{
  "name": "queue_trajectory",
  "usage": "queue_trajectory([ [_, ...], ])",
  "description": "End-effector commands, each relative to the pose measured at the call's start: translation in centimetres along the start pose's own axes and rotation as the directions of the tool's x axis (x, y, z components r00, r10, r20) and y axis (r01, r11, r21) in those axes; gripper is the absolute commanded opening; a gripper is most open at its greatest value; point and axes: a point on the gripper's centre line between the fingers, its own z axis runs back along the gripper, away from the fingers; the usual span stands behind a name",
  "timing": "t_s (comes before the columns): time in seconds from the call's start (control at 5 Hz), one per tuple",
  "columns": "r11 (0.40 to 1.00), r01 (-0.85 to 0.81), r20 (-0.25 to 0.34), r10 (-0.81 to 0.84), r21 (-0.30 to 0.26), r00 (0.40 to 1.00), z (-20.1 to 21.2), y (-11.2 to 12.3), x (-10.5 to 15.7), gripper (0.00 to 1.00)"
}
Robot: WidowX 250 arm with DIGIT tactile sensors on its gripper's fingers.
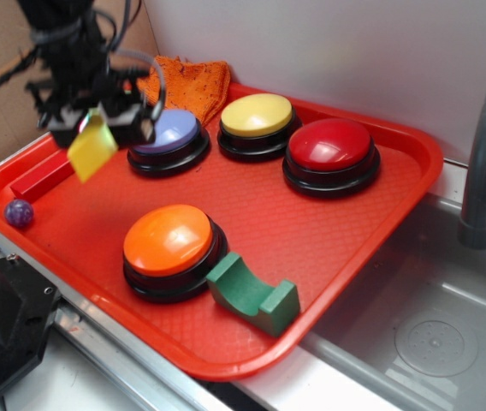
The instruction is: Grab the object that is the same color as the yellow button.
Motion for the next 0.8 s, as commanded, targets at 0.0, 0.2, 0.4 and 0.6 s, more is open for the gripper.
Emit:
queue_trajectory([
  [0.0,0.984,0.168,0.033,-0.166,-0.064,0.986,7.2,-4.5,2.2,0.00],
  [0.2,0.972,0.216,0.065,-0.210,-0.092,0.976,9.1,-5.8,2.3,0.00],
  [0.4,0.965,0.218,0.058,-0.211,-0.144,0.976,9.0,-6.0,2.4,0.00],
  [0.6,0.985,0.162,-0.022,-0.164,-0.060,0.986,8.0,-4.8,3.3,0.65],
])
